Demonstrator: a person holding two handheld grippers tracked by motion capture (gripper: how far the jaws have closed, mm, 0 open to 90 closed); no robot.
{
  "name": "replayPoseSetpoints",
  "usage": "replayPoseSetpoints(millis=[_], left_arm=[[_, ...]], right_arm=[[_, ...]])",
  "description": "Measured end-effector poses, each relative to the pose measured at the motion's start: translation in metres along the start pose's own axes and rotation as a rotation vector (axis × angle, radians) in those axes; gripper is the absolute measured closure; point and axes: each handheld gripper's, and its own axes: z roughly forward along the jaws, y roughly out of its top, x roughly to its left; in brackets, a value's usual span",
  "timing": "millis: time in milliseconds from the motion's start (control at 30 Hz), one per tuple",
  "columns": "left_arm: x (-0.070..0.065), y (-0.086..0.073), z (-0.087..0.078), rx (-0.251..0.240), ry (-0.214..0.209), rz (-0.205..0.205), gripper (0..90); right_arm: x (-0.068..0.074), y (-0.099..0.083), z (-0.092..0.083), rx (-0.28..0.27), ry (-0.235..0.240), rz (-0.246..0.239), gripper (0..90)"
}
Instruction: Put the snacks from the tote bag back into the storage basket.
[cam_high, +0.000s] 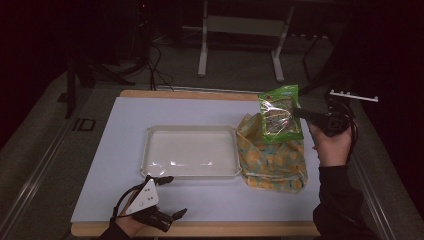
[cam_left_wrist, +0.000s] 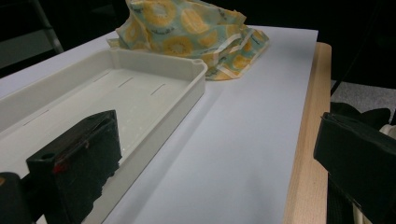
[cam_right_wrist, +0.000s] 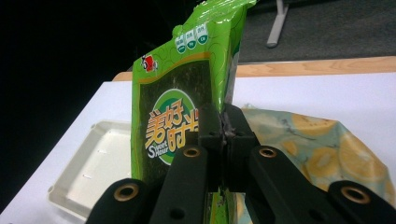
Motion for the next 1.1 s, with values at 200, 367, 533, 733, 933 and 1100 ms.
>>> replayPoseSetpoints(millis=[200, 367, 533, 733, 933, 1100], left_arm=[[0.000, 0.000, 0.000, 0.000, 0.000, 0.003, 1.3], [-0.001, 0.000, -0.001, -0.001, -0.001, 0.004, 1.3], [-0.001, 0.001, -0.001, -0.003, -0.001, 0.003, 1.3], [-0.001, 0.001, -0.001, -0.002, -0.002, 0.003, 1.3], [-0.001, 0.001, -0.001, -0.003, -0.002, 0.005, 1.3], [-0.001, 0.001, -0.001, -0.004, -0.003, 0.005, 1.3]], right_arm=[[0.008, 0.002, 0.006, 0.003, 0.015, -0.006, 88.2], [0.014, 0.003, 0.011, 0.004, 0.023, -0.014, 88.2], [0.019, 0.002, 0.017, 0.003, 0.033, -0.013, 88.2], [0.027, -0.001, 0.027, 0.021, 0.039, -0.027, 88.2], [0.037, -0.004, 0.037, 0.026, 0.047, -0.037, 88.2], [0.044, -0.006, 0.046, 0.033, 0.064, -0.035, 88.2]])
